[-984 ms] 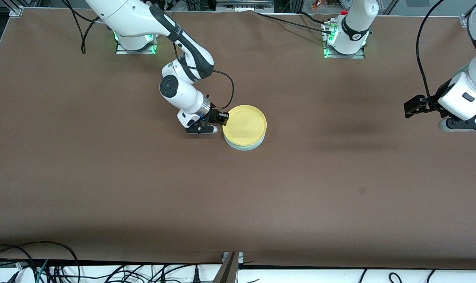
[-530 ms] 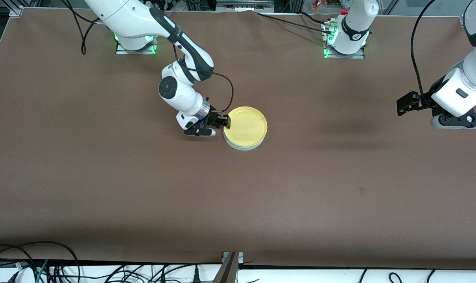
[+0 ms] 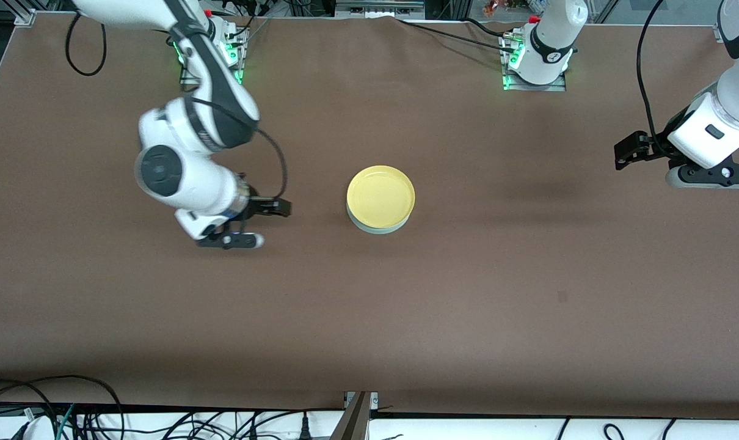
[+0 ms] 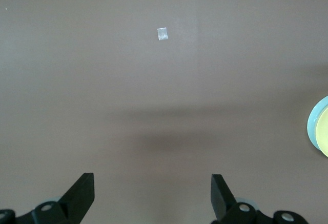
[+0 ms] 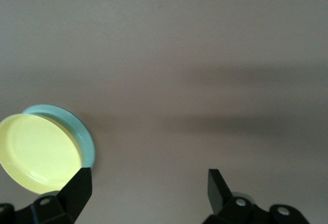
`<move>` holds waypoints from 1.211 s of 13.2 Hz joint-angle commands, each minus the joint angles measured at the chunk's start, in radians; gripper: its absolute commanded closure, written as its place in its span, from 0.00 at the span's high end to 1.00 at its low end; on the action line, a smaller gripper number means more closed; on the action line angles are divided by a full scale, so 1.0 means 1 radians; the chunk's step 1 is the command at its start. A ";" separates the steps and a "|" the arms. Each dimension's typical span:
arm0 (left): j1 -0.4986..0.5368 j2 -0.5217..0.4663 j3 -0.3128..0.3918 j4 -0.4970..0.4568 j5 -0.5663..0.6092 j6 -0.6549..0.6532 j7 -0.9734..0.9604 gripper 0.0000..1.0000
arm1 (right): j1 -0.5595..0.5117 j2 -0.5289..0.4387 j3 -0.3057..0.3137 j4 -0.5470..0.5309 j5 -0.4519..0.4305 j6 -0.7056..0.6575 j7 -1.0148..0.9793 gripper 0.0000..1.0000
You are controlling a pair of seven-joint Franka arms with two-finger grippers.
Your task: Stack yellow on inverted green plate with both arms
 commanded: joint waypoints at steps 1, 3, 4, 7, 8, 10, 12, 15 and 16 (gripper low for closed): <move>0.001 -0.019 0.000 -0.006 -0.021 0.009 0.015 1.00 | -0.115 0.022 -0.018 0.111 -0.020 -0.138 -0.158 1.00; 0.000 -0.019 0.000 -0.001 -0.021 0.009 0.007 1.00 | -0.195 0.013 -0.024 0.166 -0.053 -0.245 -0.277 1.00; 0.000 -0.019 0.000 0.000 -0.023 0.009 0.006 1.00 | -0.206 0.013 -0.030 0.210 -0.069 -0.308 -0.314 1.00; -0.005 -0.021 0.000 0.000 -0.024 0.007 0.007 1.00 | -0.220 -0.068 -0.064 0.257 -0.078 -0.379 -0.316 1.00; -0.005 -0.021 0.000 0.005 -0.024 0.009 0.006 1.00 | -0.220 -0.097 -0.064 0.257 -0.105 -0.395 -0.325 1.00; -0.006 -0.019 -0.001 0.025 -0.036 0.007 0.006 1.00 | -0.221 -0.201 -0.064 0.222 -0.162 -0.415 -0.321 1.00; -0.008 -0.019 -0.006 0.027 -0.044 0.007 0.006 1.00 | -0.229 -0.249 -0.064 0.193 -0.167 -0.405 -0.321 1.00; -0.006 -0.019 -0.021 0.027 -0.043 0.003 0.004 1.00 | -0.233 -0.344 -0.066 0.087 -0.166 -0.401 -0.322 1.00; -0.006 -0.016 -0.021 0.027 -0.043 0.003 0.004 1.00 | -0.237 -0.358 -0.078 0.065 -0.158 -0.396 -0.324 1.00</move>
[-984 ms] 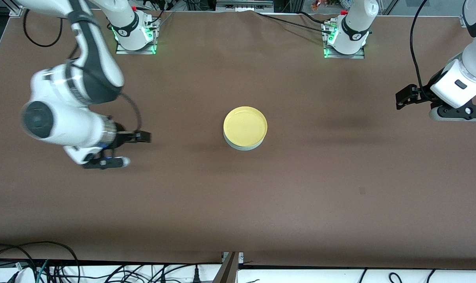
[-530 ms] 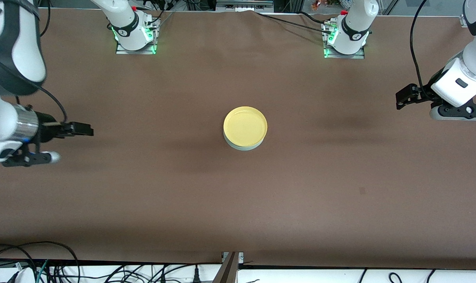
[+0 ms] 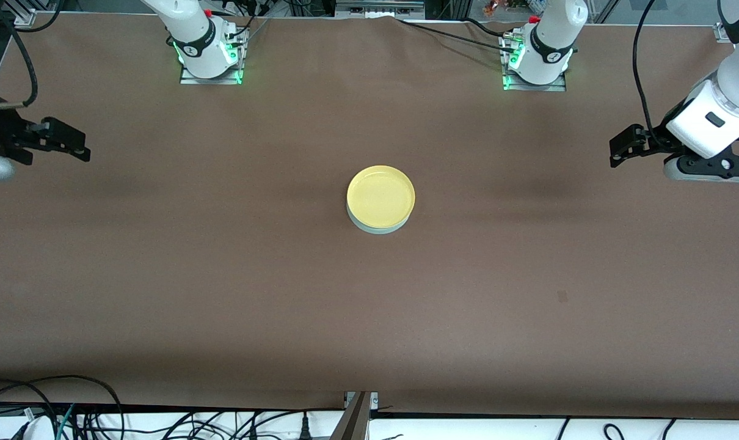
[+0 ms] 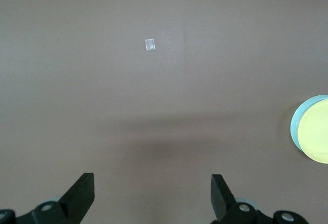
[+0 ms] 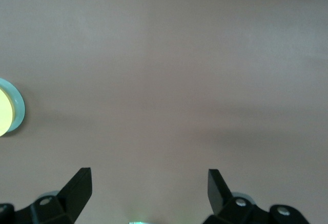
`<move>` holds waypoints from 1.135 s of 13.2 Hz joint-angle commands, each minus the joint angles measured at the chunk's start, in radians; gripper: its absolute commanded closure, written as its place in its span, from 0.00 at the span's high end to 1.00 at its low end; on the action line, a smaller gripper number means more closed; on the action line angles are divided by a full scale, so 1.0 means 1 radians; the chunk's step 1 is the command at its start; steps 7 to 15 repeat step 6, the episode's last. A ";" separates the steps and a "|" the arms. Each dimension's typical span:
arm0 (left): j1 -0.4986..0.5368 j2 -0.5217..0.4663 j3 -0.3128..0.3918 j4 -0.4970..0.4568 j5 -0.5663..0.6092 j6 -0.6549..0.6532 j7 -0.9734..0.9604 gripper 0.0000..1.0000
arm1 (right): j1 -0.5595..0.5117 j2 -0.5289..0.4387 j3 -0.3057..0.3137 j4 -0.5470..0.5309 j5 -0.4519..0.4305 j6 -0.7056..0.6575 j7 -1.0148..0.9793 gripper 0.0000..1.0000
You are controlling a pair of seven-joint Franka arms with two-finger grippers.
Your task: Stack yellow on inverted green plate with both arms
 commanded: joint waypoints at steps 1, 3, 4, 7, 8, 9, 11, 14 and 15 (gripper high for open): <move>-0.002 -0.001 0.003 0.007 -0.015 -0.007 0.005 1.00 | -0.009 -0.072 -0.016 -0.115 -0.007 0.015 -0.010 1.00; -0.002 -0.001 0.003 0.009 -0.015 -0.007 0.004 1.00 | -0.009 -0.063 -0.018 -0.113 -0.004 -0.005 -0.008 1.00; -0.002 -0.001 0.003 0.009 -0.015 -0.007 0.004 1.00 | -0.009 -0.055 -0.018 -0.110 -0.002 -0.010 -0.007 1.00; -0.002 -0.001 0.003 0.009 -0.015 -0.007 0.004 1.00 | -0.008 -0.051 -0.018 -0.101 -0.002 -0.016 -0.007 1.00; -0.002 -0.001 0.003 0.009 -0.015 -0.007 0.004 1.00 | -0.008 -0.051 -0.018 -0.101 -0.002 -0.016 -0.007 1.00; -0.002 -0.001 0.003 0.009 -0.015 -0.007 0.004 1.00 | -0.008 -0.051 -0.018 -0.101 -0.002 -0.016 -0.007 1.00; -0.002 -0.001 0.003 0.009 -0.015 -0.007 0.004 1.00 | -0.008 -0.051 -0.018 -0.101 -0.002 -0.016 -0.007 1.00; -0.002 -0.001 0.003 0.009 -0.015 -0.007 0.004 1.00 | -0.008 -0.051 -0.018 -0.101 -0.002 -0.016 -0.007 1.00; -0.002 -0.001 0.003 0.009 -0.015 -0.007 0.004 1.00 | -0.008 -0.051 -0.018 -0.101 -0.002 -0.016 -0.007 1.00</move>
